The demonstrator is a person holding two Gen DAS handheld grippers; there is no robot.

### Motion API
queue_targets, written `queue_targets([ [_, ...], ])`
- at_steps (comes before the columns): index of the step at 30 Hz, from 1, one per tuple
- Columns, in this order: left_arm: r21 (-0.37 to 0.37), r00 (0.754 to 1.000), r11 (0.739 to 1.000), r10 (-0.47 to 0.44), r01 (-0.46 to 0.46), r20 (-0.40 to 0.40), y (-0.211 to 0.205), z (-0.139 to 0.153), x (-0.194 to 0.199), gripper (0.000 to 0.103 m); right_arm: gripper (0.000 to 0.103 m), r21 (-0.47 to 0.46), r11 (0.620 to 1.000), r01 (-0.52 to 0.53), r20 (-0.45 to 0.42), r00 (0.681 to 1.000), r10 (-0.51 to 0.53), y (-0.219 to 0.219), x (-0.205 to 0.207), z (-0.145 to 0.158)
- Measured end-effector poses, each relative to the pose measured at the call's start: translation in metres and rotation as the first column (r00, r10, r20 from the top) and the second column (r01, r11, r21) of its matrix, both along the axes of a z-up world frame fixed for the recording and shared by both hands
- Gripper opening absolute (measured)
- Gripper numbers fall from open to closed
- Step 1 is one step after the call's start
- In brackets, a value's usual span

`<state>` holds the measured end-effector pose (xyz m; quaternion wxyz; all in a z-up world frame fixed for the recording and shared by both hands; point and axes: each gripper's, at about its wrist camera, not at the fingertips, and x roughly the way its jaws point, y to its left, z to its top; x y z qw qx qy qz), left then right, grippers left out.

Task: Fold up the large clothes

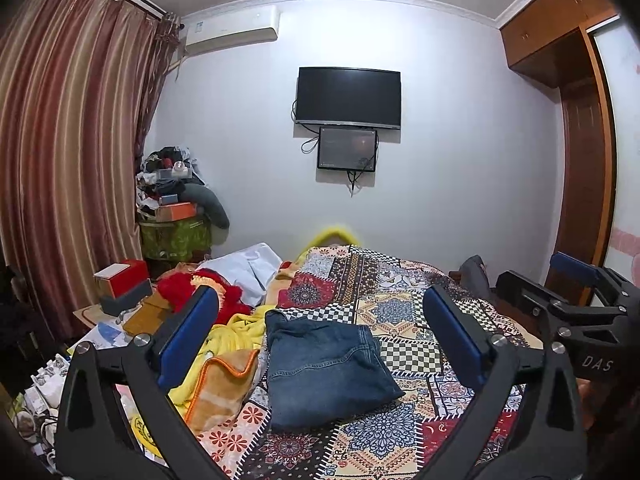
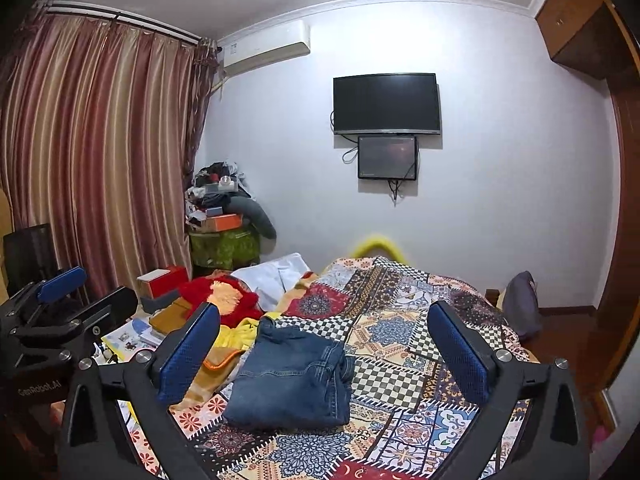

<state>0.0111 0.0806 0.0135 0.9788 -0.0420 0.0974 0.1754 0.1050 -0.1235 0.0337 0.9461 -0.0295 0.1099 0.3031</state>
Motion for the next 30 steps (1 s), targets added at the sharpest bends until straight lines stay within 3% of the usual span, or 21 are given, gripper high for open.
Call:
queue_targets([
  [30,-0.007,1.000,1.000,-0.003,0.003,-0.017,-0.0001,-0.0066,0.0050,0.103,0.103,0.008,1.000,-0.002,-0.021,1.000,0.002,-0.0008,0.0054,-0.0053],
])
